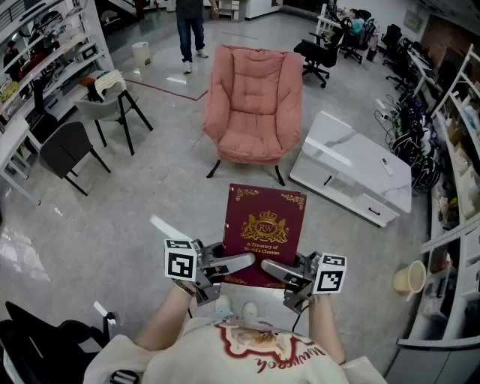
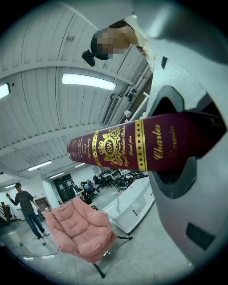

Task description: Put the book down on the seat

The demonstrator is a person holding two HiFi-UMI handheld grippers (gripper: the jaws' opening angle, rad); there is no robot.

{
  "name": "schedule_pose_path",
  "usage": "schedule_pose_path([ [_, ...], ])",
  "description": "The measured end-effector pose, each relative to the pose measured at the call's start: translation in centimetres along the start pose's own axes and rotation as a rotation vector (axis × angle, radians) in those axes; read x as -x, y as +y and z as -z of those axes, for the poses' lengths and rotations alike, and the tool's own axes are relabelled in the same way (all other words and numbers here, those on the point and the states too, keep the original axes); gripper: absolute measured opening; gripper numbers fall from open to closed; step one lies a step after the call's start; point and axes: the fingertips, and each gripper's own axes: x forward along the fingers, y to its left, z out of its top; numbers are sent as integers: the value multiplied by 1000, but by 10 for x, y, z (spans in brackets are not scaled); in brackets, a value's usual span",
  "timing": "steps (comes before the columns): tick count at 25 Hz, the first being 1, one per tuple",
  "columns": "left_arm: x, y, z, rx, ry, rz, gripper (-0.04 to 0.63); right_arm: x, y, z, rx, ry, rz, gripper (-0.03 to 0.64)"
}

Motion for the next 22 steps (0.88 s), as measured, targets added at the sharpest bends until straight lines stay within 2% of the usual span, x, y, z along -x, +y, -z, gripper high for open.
schedule_pose_path([
  [18,0,4,1,-3,12,7,233,0,-6,1,25,0,20,249],
  [22,0,0,-3,-12,1,23,233,-1,1,-6,30,-31,-16,249],
])
